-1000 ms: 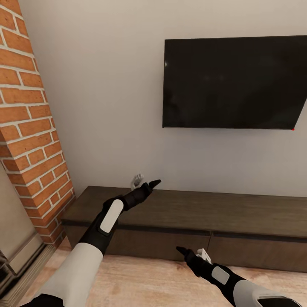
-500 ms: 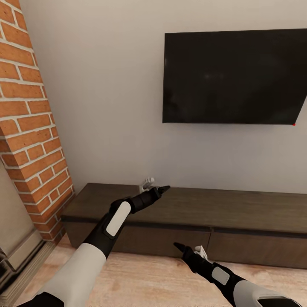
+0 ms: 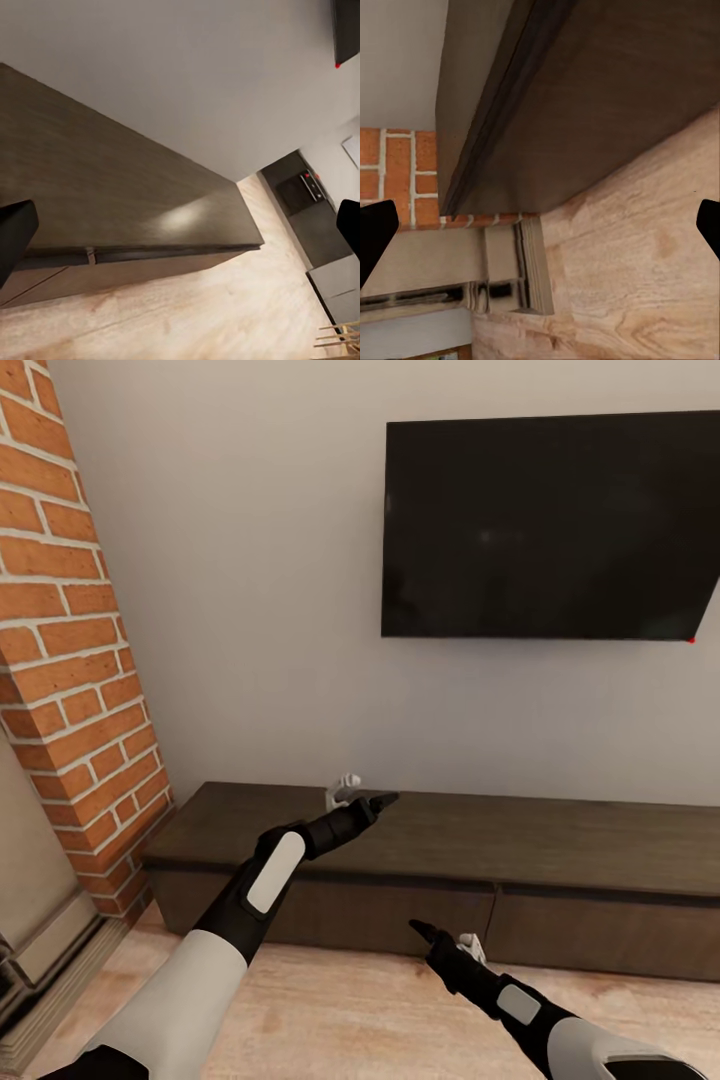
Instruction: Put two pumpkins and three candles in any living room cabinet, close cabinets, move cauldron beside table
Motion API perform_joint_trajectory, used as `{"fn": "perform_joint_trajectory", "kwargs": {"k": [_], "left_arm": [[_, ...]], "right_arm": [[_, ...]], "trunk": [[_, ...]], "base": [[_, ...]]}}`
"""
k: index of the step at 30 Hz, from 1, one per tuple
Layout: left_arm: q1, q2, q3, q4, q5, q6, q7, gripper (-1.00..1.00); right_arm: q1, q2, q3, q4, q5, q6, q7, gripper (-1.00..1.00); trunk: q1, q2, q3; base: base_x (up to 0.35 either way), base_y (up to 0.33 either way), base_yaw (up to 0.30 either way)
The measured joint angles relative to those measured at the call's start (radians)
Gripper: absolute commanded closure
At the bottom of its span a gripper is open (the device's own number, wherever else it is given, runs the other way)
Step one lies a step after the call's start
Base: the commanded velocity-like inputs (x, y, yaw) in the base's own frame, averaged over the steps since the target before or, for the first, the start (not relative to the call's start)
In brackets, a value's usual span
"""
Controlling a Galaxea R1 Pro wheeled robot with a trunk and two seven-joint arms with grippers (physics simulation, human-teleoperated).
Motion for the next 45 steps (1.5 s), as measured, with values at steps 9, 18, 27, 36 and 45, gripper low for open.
{"fn": "perform_joint_trajectory", "kwargs": {"k": [9,18,27,36,45], "left_arm": [[0.000,0.002,0.002,-0.015,0.055,0.004,-0.017,-1.00],[0.000,0.001,-0.002,-0.026,0.080,0.004,-0.042,-1.00],[0.001,0.000,-0.005,-0.026,0.081,0.004,-0.044,-1.00],[0.000,-0.001,-0.006,-0.027,0.080,0.003,-0.045,-1.00],[0.001,-0.001,-0.006,-0.027,0.081,0.002,-0.046,-1.00]], "right_arm": [[-0.003,-0.001,0.000,-0.003,-0.070,0.010,0.145,-1.00],[-0.002,0.001,0.007,-0.003,-0.069,-0.003,0.249,-1.00],[0.000,0.001,0.006,0.002,-0.073,-0.040,0.260,-1.00],[0.000,0.000,0.003,-0.002,-0.072,-0.054,0.255,-1.00],[0.000,-0.001,0.002,-0.002,-0.071,-0.085,0.259,-1.00]], "trunk": [[0.035,-0.063,-0.028],[0.069,-0.126,-0.056],[0.104,-0.189,-0.085],[0.128,-0.232,-0.115],[0.129,-0.233,-0.127]], "base": [[0.000,0.000,0.000],[0.000,0.000,0.000],[0.000,0.000,0.000],[0.000,0.000,0.000],[0.000,0.000,0.000]]}}
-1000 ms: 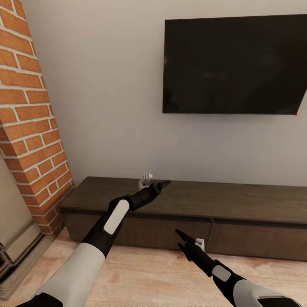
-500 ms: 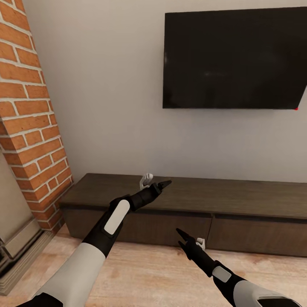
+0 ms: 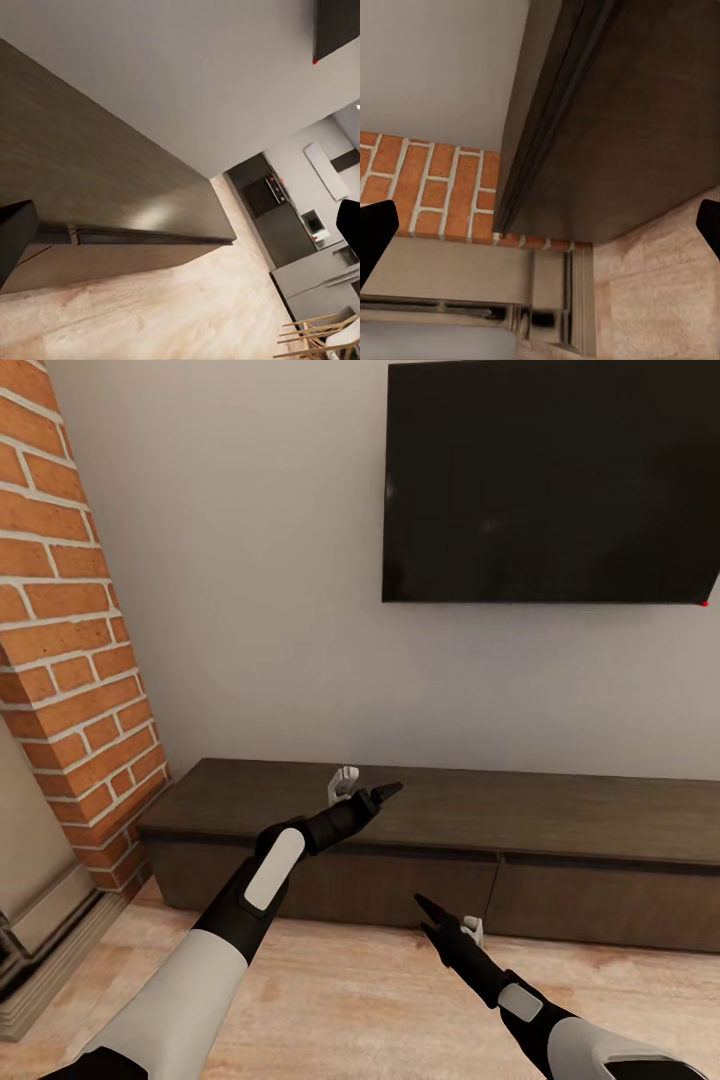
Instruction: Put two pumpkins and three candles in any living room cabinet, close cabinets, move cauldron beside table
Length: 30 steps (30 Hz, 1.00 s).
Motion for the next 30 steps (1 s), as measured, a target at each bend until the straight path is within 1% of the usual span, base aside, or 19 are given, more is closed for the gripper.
{"fn": "perform_joint_trajectory", "kwargs": {"k": [6,7,11,17,20,25,30], "left_arm": [[-0.001,0.000,0.000,0.002,0.000,0.000,0.004,-1.00],[0.000,0.000,0.000,0.002,0.000,0.000,0.004,-1.00],[0.000,0.000,0.000,0.004,0.001,0.001,0.004,-1.00],[0.000,0.000,0.000,0.005,0.007,0.001,0.003,-1.00],[0.001,0.000,0.000,0.005,0.007,0.001,-0.023,-1.00],[0.000,0.000,0.000,0.005,0.007,0.001,-0.041,-1.00],[0.000,0.000,0.000,0.005,0.007,0.001,-0.044,-1.00]], "right_arm": [[0.000,0.000,0.001,0.000,-0.001,-0.001,0.023,-1.00],[0.000,0.000,0.000,0.000,-0.001,-0.001,0.041,-1.00],[0.000,0.000,0.000,0.000,-0.001,-0.001,0.077,-1.00],[0.000,0.000,0.000,0.000,-0.001,0.000,0.087,-1.00],[0.000,0.000,0.000,0.000,-0.002,0.000,0.087,-1.00],[0.001,0.000,0.000,0.000,-0.004,0.001,0.086,-1.00],[0.001,0.000,-0.001,0.001,-0.004,0.005,0.084,-1.00]], "trunk": [[0.000,0.000,0.000],[0.000,0.000,0.000],[0.000,0.000,0.000],[-0.001,0.000,0.000],[-0.001,0.000,0.000],[-0.001,0.000,0.000],[0.000,0.000,0.000]], "base": [[0.000,0.000,0.000],[0.000,0.000,0.000],[0.027,0.000,0.000],[0.241,0.000,0.000],[0.319,0.000,0.000],[0.301,0.000,0.000],[0.135,0.000,0.000]]}}
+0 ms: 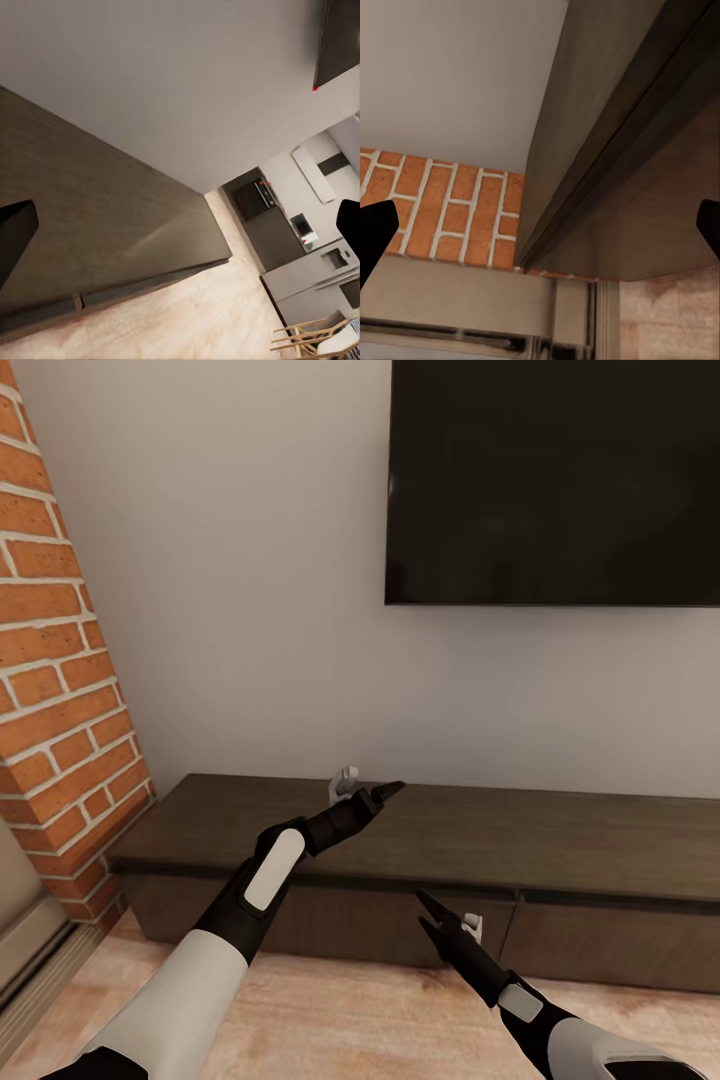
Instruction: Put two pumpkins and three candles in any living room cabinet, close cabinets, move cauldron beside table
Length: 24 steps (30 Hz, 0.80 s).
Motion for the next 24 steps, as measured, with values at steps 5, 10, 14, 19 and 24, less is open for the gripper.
{"fn": "perform_joint_trajectory", "kwargs": {"k": [5,10,14,19,24], "left_arm": [[0.000,0.000,-0.001,-0.002,0.000,0.000,-0.004,-1.00],[-0.001,0.000,-0.001,-0.004,-0.001,0.001,-0.017,-1.00],[0.000,0.000,-0.001,-0.004,-0.001,0.001,-0.027,-1.00],[0.000,0.000,0.000,-0.004,0.000,0.001,-0.030,-1.00],[0.000,0.000,-0.001,-0.003,0.000,0.001,-0.031,-1.00]], "right_arm": [[0.000,-0.001,0.000,0.002,0.000,0.002,-0.002,-1.00],[0.000,-0.002,0.000,0.000,0.000,0.004,-0.032,-1.00],[0.000,-0.002,0.000,0.000,0.000,0.004,-0.032,-1.00],[0.000,-0.002,0.000,0.000,0.000,0.004,-0.032,-1.00],[0.000,-0.002,0.000,0.000,0.000,0.004,-0.032,-1.00]], "trunk": [[0.000,0.000,0.000],[0.002,-0.001,-0.015],[0.004,-0.002,-0.031],[0.004,-0.002,-0.031],[0.004,-0.002,-0.031]], "base": [[0.010,0.000,0.000],[0.002,0.000,0.000],[0.000,0.000,0.000],[0.000,0.000,0.000],[0.000,0.000,0.000]]}}
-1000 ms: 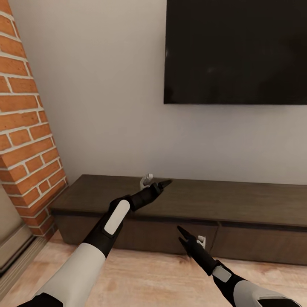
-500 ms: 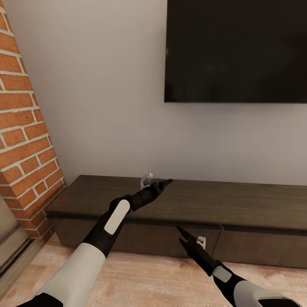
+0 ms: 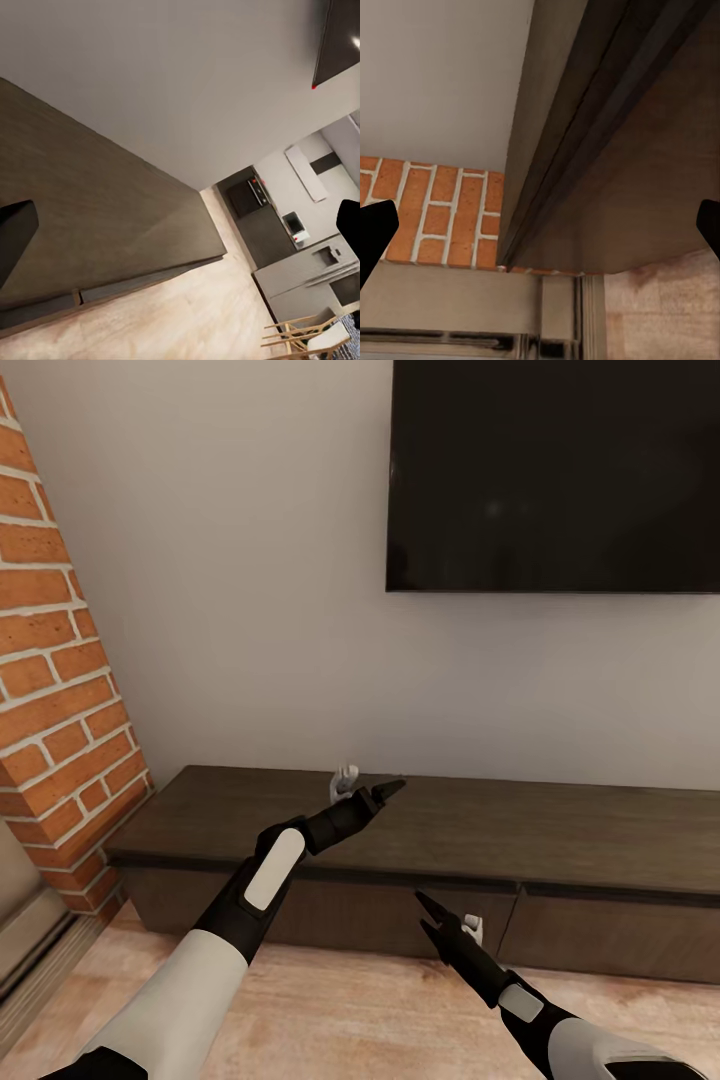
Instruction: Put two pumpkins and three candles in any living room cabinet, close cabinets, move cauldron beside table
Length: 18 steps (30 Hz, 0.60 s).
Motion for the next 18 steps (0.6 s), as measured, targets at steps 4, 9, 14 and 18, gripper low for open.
{"fn": "perform_joint_trajectory", "kwargs": {"k": [4,9,14,18], "left_arm": [[-0.001,0.000,0.001,0.000,0.000,0.000,0.000,-1.00],[0.000,0.000,0.000,0.000,0.000,0.000,0.000,-1.00],[0.000,0.001,0.000,0.000,-0.001,0.000,0.000,-1.00],[0.000,0.001,0.000,0.000,-0.002,0.000,0.000,-1.00]], "right_arm": [[0.000,0.000,0.001,0.000,0.000,-0.003,0.000,-1.00],[0.000,0.000,0.001,0.000,0.000,-0.005,0.000,-1.00],[0.000,0.001,0.001,0.000,0.000,-0.007,0.000,-1.00],[0.000,0.001,0.001,0.000,0.001,-0.007,0.000,-1.00]], "trunk": [[0.002,-0.001,-0.015],[0.002,-0.001,-0.015],[0.002,-0.001,-0.015],[0.001,-0.001,-0.015]], "base": [[0.000,0.000,0.000],[0.000,0.000,0.000],[0.002,0.000,0.000],[0.174,0.000,0.000]]}}
